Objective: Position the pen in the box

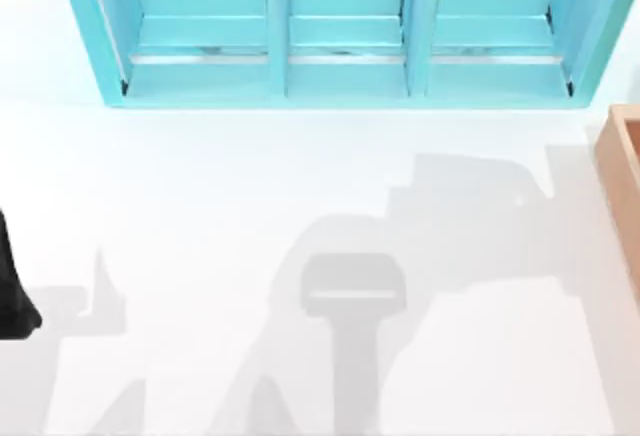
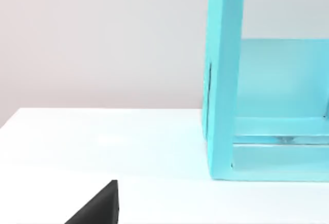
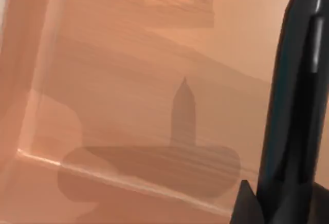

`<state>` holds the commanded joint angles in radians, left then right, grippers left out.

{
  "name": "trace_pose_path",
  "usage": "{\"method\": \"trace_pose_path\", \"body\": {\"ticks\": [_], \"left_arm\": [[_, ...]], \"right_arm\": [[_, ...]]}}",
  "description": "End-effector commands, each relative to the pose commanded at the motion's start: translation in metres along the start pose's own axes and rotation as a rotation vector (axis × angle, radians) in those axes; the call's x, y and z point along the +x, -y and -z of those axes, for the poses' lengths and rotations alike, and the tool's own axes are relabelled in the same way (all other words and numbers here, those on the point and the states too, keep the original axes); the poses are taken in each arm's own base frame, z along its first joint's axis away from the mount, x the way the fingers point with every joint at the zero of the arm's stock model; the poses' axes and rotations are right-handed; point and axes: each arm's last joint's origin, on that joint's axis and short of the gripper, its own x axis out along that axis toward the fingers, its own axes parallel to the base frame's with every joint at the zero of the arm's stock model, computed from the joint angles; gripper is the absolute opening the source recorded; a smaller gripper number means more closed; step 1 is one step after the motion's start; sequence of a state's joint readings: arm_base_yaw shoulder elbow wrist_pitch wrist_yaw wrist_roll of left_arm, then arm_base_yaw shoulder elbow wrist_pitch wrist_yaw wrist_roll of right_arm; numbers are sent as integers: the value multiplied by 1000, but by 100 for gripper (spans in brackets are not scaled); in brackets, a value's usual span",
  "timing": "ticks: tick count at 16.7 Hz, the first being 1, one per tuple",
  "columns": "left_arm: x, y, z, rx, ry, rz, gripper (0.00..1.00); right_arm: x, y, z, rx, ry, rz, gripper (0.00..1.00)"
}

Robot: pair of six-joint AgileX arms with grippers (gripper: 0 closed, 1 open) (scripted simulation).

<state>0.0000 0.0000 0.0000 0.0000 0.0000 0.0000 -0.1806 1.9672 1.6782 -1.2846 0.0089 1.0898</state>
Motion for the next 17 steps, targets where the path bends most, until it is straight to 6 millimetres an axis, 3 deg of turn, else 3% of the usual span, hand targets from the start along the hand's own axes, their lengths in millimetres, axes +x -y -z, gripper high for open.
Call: {"method": "trace_pose_path", "body": {"ticks": [3, 5, 7, 12, 17], "left_arm": [[0, 0, 0, 0, 0, 0, 100], [0, 0, 0, 0, 0, 0, 100], [0, 0, 0, 0, 0, 0, 100], [0, 0, 0, 0, 0, 0, 100], [0, 0, 0, 0, 0, 0, 100]], "right_arm": [[-4, 50, -55, 197, -3, 4, 0], [-7, 74, -72, 275, -2, 0, 0], [-8, 85, -79, 310, -2, -4, 0], [-8, 84, -79, 310, -1, -4, 0], [7, 56, -45, 275, 12, -5, 0]]}}
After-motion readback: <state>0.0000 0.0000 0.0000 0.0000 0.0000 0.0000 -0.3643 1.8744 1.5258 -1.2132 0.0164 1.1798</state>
